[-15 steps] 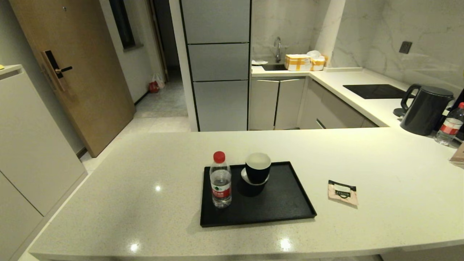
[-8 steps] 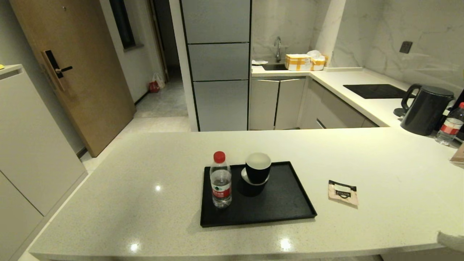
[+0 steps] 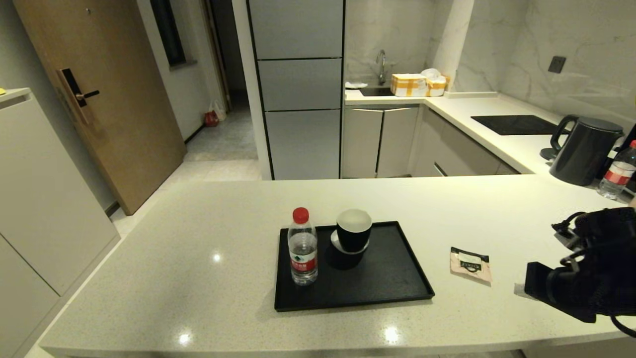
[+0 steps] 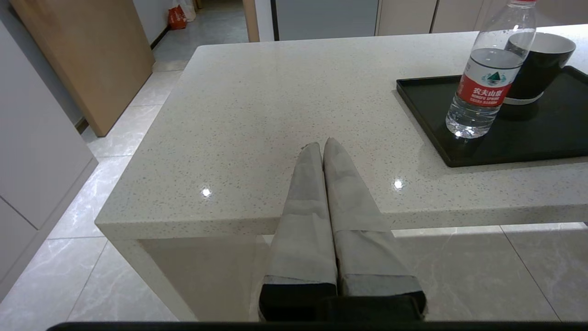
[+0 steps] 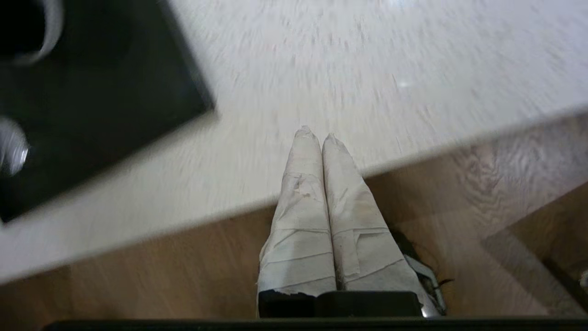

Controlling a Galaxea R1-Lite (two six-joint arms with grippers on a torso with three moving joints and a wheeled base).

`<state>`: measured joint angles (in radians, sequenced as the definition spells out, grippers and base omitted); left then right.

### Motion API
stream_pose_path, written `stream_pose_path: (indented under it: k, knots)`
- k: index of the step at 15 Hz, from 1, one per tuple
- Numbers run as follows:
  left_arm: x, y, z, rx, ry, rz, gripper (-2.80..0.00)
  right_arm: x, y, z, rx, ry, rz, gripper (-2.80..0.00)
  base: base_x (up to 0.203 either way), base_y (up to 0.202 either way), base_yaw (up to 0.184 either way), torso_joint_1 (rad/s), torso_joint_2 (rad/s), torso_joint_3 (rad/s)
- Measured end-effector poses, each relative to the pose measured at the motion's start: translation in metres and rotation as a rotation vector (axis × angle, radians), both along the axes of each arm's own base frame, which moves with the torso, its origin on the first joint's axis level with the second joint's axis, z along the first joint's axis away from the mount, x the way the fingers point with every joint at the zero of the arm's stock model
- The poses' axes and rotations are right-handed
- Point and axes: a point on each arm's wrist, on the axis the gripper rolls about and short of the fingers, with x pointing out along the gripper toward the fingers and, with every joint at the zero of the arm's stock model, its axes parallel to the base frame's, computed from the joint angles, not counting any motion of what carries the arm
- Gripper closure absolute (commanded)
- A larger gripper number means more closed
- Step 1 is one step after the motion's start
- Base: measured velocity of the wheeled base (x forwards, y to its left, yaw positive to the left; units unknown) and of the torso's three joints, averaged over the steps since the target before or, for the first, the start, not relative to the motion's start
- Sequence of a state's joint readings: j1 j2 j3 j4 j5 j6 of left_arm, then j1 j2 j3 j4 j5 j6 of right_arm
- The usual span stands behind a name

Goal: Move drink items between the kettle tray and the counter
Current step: Pick up the tea bag

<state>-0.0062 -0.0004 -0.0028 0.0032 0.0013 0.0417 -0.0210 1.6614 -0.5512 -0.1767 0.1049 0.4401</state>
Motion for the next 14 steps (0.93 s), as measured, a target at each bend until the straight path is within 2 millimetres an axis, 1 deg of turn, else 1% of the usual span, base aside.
stream_pose_path:
  k: [2,5,6,7,9,14]
  knots:
    - [0.000,0.000,0.000,0.000,0.000,0.000,0.00,0.028,-0.006,-0.018,0.018,0.024,-0.044,0.00,0.000,0.000,0.000,0.000,0.00,0.000]
    - [0.000,0.000,0.000,0.000,0.000,0.000,0.00,0.059,-0.016,-0.039,0.020,0.021,-0.082,0.00,0.000,0.000,0.000,0.000,0.00,0.000]
    - [0.000,0.000,0.000,-0.001,0.000,0.000,0.00,0.065,-0.019,-0.045,0.016,0.030,-0.091,-1.20,0.000,0.000,0.000,0.000,0.00,0.000]
    - [0.000,0.000,0.000,0.000,0.000,0.000,0.00,0.069,-0.021,-0.050,0.012,0.042,-0.096,-2.80,0.000,0.000,0.000,0.000,0.00,0.000]
    - [0.000,0.000,0.000,0.001,0.000,0.000,0.00,0.074,-0.024,-0.056,0.012,0.055,-0.103,-2.80,0.000,0.000,0.000,0.000,0.00,0.000]
    - [0.000,0.000,0.000,0.000,0.000,0.000,0.00,0.077,-0.025,-0.063,0.013,0.068,-0.100,-2.80,0.000,0.000,0.000,0.000,0.00,0.000]
